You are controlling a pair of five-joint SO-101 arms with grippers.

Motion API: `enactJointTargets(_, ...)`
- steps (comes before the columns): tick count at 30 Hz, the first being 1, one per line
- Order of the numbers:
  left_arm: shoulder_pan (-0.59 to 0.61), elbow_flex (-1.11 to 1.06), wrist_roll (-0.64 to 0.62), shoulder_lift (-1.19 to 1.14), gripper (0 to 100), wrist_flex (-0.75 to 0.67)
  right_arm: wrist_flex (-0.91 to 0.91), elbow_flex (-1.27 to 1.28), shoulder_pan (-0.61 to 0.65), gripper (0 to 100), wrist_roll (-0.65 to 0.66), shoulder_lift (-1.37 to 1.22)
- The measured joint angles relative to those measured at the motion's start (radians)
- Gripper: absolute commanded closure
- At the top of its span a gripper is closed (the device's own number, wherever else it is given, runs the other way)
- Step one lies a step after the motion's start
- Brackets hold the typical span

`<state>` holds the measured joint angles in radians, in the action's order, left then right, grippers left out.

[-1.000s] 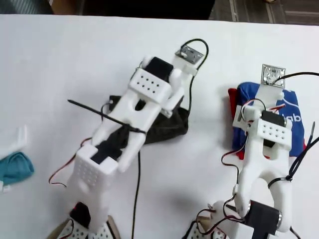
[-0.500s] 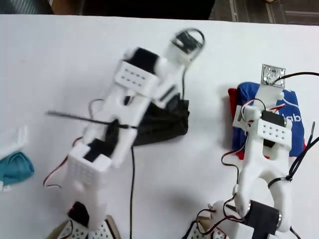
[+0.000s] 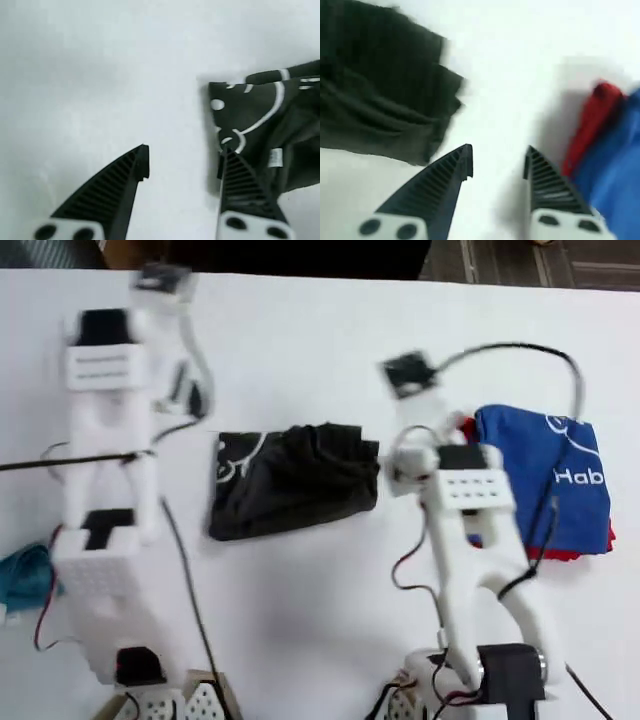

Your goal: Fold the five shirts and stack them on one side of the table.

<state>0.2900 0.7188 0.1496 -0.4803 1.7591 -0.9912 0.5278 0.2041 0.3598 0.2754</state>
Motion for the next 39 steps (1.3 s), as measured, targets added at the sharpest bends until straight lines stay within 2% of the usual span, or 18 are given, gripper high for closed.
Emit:
enactJointTargets(8,0.315,-0.051,0.000,0.000,76,0.000,-0.031,-0.167,0.282,78.3,0.003,-0.049)
enactJointTargets(12,0.402,-0.057,0.029,0.000,76,0.000,-0.031,-0.272,0.334,78.3,0.003,-0.218)
enactJointTargets(17,0.451,-0.057,0.057,0.000,76,0.000,-0.077,-0.417,0.338,78.3,0.003,-0.434)
enactJointTargets(22,0.473,-0.057,0.057,0.000,76,0.000,-0.138,-0.516,0.358,78.4,0.003,-0.540)
enactJointTargets(25,0.473,-0.057,0.057,0.000,76,0.000,-0.150,-0.522,0.350,83.6,0.003,-0.582)
enactJointTargets(30,0.473,-0.057,0.057,0.000,76,0.000,-0.164,-0.526,0.350,98.4,0.003,-0.592)
enactJointTargets(39,0.473,-0.057,0.057,0.000,76,0.000,-0.193,-0.526,0.348,97.8,0.003,-0.503)
